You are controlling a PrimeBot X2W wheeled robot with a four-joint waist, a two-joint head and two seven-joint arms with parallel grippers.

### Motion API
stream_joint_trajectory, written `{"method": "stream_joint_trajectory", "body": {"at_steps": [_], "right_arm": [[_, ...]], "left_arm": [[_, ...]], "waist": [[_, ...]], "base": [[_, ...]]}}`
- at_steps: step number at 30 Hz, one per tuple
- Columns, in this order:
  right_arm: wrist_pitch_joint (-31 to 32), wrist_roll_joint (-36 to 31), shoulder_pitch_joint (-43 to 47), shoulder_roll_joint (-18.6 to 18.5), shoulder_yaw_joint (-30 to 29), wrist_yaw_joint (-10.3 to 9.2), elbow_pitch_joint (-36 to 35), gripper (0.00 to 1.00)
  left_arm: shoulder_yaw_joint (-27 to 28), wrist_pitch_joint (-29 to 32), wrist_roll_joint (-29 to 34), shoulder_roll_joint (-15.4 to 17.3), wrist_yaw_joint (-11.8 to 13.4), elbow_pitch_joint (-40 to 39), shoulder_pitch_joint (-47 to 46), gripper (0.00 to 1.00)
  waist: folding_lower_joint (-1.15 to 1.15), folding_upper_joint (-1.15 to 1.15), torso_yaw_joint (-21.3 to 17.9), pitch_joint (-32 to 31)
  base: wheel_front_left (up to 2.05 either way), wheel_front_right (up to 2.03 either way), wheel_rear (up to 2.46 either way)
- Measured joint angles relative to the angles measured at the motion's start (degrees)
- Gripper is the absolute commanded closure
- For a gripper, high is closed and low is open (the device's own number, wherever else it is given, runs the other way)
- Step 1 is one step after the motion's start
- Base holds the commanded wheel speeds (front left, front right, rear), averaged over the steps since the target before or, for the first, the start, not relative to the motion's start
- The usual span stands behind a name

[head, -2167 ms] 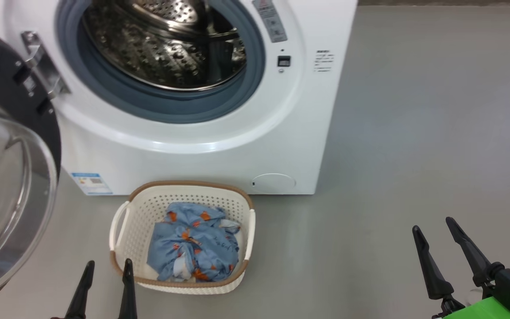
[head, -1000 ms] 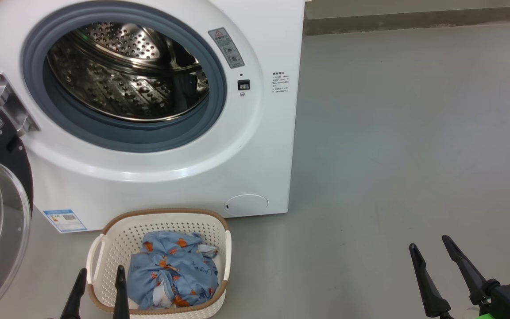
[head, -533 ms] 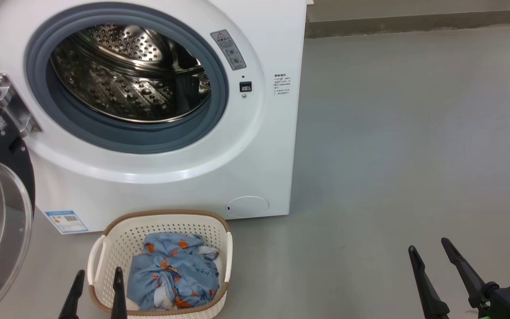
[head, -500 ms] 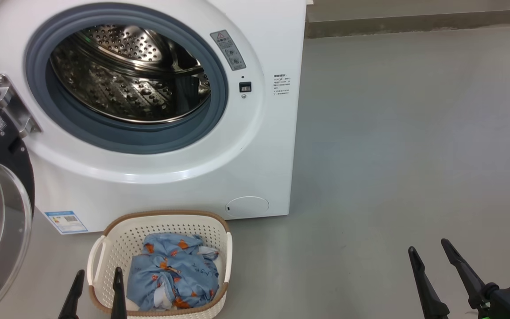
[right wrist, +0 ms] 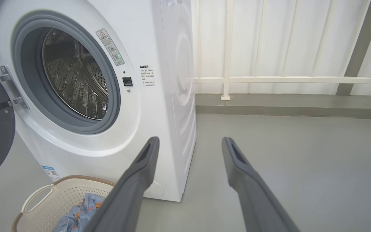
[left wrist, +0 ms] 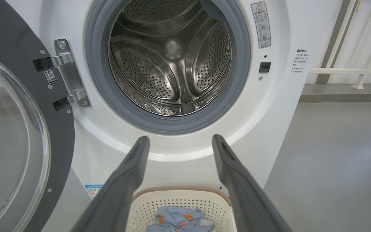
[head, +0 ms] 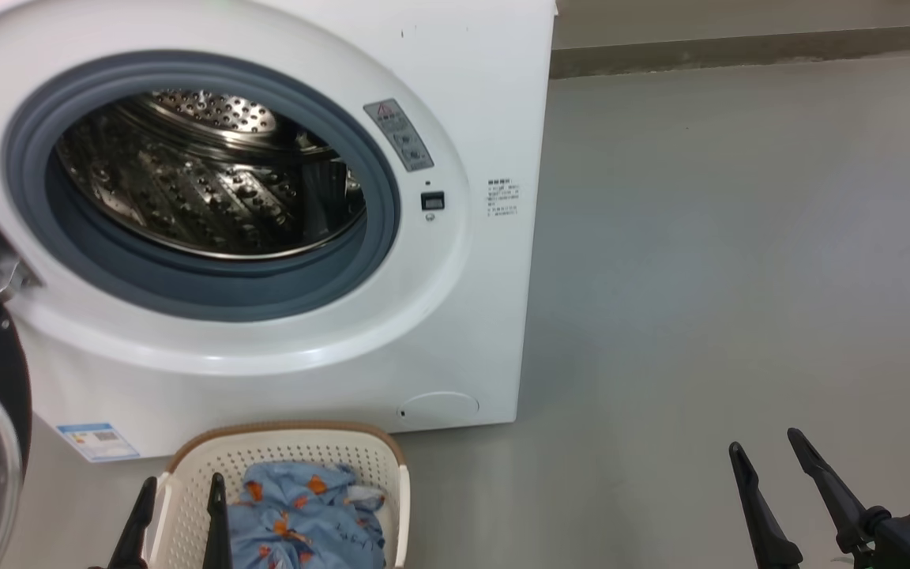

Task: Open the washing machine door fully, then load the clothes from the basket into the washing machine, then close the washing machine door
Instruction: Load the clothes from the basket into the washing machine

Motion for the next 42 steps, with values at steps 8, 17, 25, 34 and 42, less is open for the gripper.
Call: {"method": "stream_joint_trajectory", "body": {"at_steps": [8,17,25,34,42], "right_arm": [[0.00,0.00,-0.03,-0.01,0.09,0.00,-0.01,0.00],[0.00,0.00,-0.05,-0.07,0.24,0.00,0.04,0.00],[0.00,0.00,-0.05,-0.29,0.35,0.00,0.07,0.00],[0.00,0.10,-0.08,-0.70,0.40,0.00,0.04,0.00],[0.00,0.21,-1.39,-0.91,0.55,0.00,-0.09,0.00]], "left_arm": [[-0.18,-0.07,0.00,0.19,0.22,0.10,-0.57,0.00],[-0.53,-0.08,0.00,0.20,0.51,0.20,-0.56,0.00],[-0.80,-0.24,-0.03,0.19,0.64,0.69,-0.55,0.00],[-1.69,-0.57,-1.71,-0.15,0.66,6.12,-1.54,0.00],[-3.50,0.27,-5.89,-1.60,-1.77,21.02,-7.97,0.00]], "waist": [[0.00,0.00,0.19,0.53],[-0.01,0.00,0.24,0.59],[-0.01,0.00,0.20,0.47],[-0.01,0.00,0.20,1.40],[-0.01,0.00,-0.02,3.34]], "base": [[0.87,-0.87,0.00],[0.04,-0.04,0.00],[0.00,0.00,0.00],[0.00,0.00,0.00],[0.00,0.00,0.00]]}}
